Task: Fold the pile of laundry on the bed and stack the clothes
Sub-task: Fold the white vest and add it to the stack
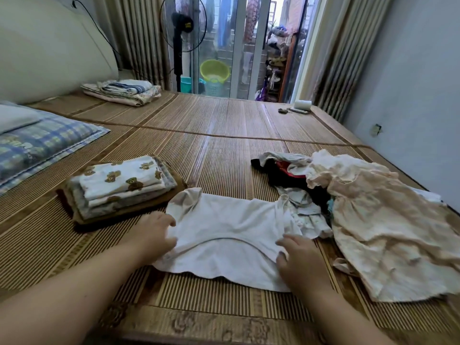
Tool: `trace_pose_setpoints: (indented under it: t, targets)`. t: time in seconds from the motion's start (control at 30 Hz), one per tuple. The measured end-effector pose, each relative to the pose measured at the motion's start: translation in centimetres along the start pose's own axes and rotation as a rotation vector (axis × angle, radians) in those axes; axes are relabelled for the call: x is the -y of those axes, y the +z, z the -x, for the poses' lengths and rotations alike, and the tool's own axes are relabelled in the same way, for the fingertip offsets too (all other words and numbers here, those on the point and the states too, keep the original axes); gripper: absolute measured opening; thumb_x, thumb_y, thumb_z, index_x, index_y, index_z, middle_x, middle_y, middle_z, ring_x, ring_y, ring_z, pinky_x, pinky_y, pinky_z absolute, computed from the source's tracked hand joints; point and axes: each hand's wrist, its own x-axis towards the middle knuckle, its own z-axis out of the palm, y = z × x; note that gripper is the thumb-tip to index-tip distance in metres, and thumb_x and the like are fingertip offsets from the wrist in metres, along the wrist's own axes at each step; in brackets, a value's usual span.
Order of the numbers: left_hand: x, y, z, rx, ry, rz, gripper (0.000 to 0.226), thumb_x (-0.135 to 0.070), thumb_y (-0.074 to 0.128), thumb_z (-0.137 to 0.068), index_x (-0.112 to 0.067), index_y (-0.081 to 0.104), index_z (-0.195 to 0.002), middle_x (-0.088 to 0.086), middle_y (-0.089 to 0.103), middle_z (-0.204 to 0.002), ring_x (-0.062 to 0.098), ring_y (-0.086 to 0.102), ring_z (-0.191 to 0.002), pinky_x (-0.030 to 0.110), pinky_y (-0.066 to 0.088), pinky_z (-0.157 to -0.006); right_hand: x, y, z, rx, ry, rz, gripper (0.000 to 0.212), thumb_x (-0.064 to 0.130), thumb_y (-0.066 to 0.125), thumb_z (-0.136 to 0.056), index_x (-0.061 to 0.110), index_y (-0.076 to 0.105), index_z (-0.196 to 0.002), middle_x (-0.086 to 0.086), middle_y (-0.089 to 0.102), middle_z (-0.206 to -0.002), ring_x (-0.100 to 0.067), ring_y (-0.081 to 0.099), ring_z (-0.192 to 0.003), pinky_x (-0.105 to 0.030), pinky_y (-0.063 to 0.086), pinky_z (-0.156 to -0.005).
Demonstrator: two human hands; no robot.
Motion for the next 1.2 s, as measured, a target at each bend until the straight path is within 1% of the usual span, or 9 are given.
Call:
trace_pose_setpoints:
  t: [0.1,0.2,0.6,0.7,0.8,0.97,1.07,1.13,1.2]
  targets:
    - [-1.0,1.7,-0.8,0.242,0.103,-0.149,0.075,-0.058,0.049,-0.089,-0.033,0.018,-0.152,-0.001,0.003,-0.163,0.022,0.002,-0.150,0.045,0.016,-0.119,3.3,2.5,-0.2,0.316,0.164,0.019,0.062,0.052,0.038,-0.094,0.034,0.021,-0.151,0.003,0.010,-0.161,-0.024,0.002,-0.149,-0.053,0.015,-0.114]
    - [-0.2,3.8,-0.8,0.371,0.057,-0.188,0.078,-0.065,0.036,-0.091,-0.035,0.000,-0.154,0.001,-0.015,-0.162,0.024,-0.014,-0.149,0.050,0.007,-0.120,3.4,4.9,0.1,0.495,0.228,0.125,0.073,0.067,0.023,-0.090,0.038,-0.002,-0.153,0.003,-0.016,-0.161,-0.025,-0.021,-0.146,-0.057,-0.003,-0.113]
    - [-2.2,4.0,6.2,0.443,-0.209,-0.082,0.092,-0.065,0.032,-0.092,-0.014,-0.014,-0.153,0.010,-0.026,-0.159,0.030,-0.020,-0.147,0.046,0.000,-0.120,0.8,4.5,-3.1,0.633,-0.225,0.303,0.081,0.081,0.011,-0.081,0.042,-0.009,-0.150,0.005,-0.021,-0.159,-0.013,-0.024,-0.144,-0.051,-0.014,-0.114]
    - [-5.1,3.7,8.3,0.489,-0.270,-0.126,0.102,-0.071,0.040,-0.086,-0.012,-0.008,-0.154,0.017,-0.013,-0.161,0.037,-0.007,-0.148,0.046,0.006,-0.119,-0.1,3.4,-5.5,0.670,-0.270,0.405,0.093,0.083,-0.003,-0.067,0.042,-0.009,-0.150,0.008,-0.023,-0.158,-0.016,-0.032,-0.139,-0.055,-0.020,-0.109]
    - [-8.1,2.8,9.7,0.599,-0.214,-0.240,0.106,-0.077,0.043,-0.081,-0.012,0.001,-0.155,0.023,0.008,-0.158,0.041,0.014,-0.144,0.048,0.016,-0.115,-0.1,2.6,-7.6,0.639,-0.149,0.525,0.073,0.068,0.020,-0.092,0.035,-0.003,-0.153,-0.001,-0.025,-0.158,-0.028,-0.035,-0.139,-0.060,-0.021,-0.107]
    - [-9.2,0.3,9.2,0.466,0.044,-0.302,0.067,-0.074,0.043,-0.082,-0.020,0.058,-0.119,0.007,0.060,-0.121,0.029,0.053,-0.114,0.039,0.039,-0.084,3.9,3.2,-7.9,0.551,0.083,0.213,0.061,0.024,0.035,-0.096,0.033,0.012,-0.152,-0.002,-0.005,-0.163,-0.028,-0.012,-0.148,-0.066,-0.004,-0.111]
    - [-7.7,0.1,5.6,0.224,0.103,-0.218,0.054,-0.065,0.047,-0.086,-0.033,0.055,-0.129,0.003,0.054,-0.131,0.025,0.044,-0.126,0.041,0.039,-0.096,6.8,5.1,-6.8,0.500,0.313,-0.029,0.068,0.046,0.035,-0.093,0.033,0.006,-0.153,-0.004,-0.002,-0.162,-0.032,-0.008,-0.148,-0.063,0.000,-0.111]
    - [-6.0,0.4,2.8,0.193,0.146,-0.278,0.060,-0.063,0.047,-0.088,-0.041,0.037,-0.143,0.003,0.031,-0.154,0.026,0.020,-0.144,0.054,0.019,-0.113,7.5,7.0,-5.7,0.544,0.341,0.034,0.078,0.068,0.027,-0.088,0.035,-0.002,-0.153,-0.008,-0.014,-0.161,-0.038,-0.021,-0.144,-0.064,-0.009,-0.109]
    - [-4.1,0.9,0.4,0.246,0.101,-0.378,0.070,-0.067,0.045,-0.086,-0.043,0.023,-0.148,0.003,0.008,-0.163,0.028,-0.003,-0.149,0.062,-0.003,-0.113,7.2,8.6,-5.3,0.554,0.234,0.123,0.081,0.075,0.022,-0.085,0.038,-0.004,-0.152,-0.007,-0.022,-0.160,-0.038,-0.028,-0.142,-0.064,-0.015,-0.107]
